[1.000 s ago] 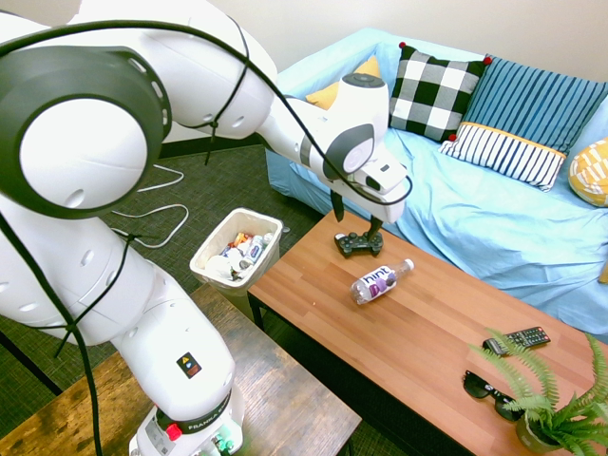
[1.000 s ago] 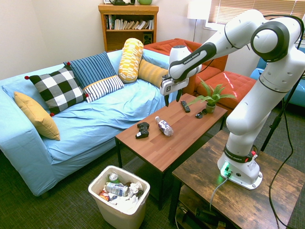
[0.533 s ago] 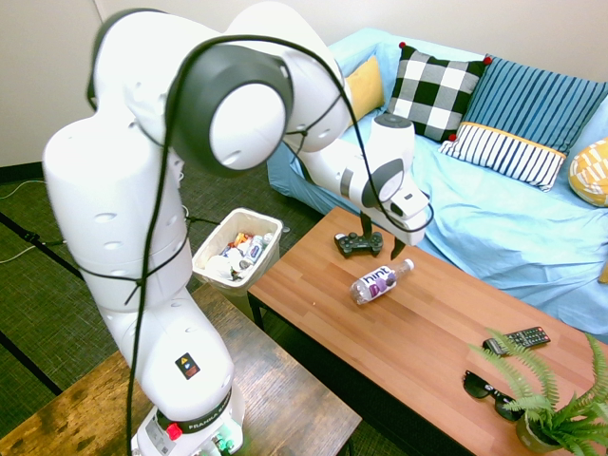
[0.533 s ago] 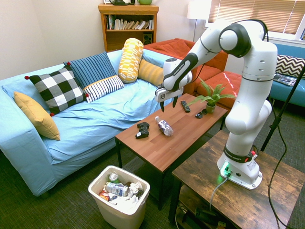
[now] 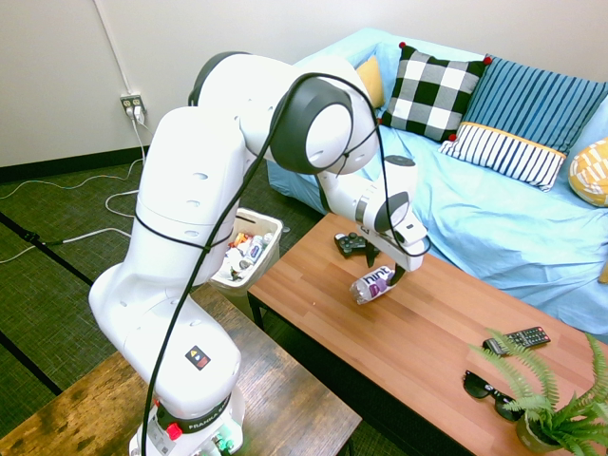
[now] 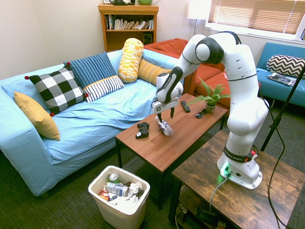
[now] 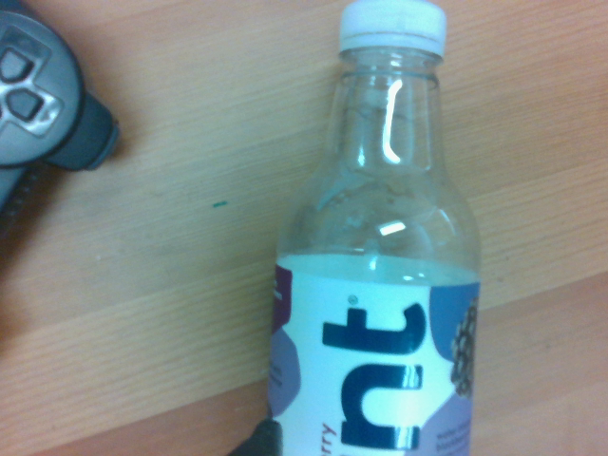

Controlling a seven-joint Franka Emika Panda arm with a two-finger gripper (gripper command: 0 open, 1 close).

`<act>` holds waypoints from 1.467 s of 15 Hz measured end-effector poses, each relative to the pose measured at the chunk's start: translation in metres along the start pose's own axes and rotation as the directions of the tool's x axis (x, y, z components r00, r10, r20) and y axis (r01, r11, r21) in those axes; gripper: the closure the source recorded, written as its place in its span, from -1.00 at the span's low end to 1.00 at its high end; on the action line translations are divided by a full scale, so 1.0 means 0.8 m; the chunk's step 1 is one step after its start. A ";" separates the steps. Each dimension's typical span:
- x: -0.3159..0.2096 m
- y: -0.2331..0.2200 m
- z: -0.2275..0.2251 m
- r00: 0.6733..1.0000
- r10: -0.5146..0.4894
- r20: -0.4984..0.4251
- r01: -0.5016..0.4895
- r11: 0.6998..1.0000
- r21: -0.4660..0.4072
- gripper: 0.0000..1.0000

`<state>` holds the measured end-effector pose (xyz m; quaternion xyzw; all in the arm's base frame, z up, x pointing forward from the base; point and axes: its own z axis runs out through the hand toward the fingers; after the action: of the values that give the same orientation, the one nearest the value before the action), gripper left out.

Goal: Throw the bottle in the trash bin

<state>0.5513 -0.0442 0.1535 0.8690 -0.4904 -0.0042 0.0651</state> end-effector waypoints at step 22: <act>0.044 -0.005 0.036 0.992 0.020 0.126 -0.021 1.000 0.013 1.00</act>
<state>0.5707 -0.0754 0.1262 0.8624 -0.5024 -0.0550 0.0279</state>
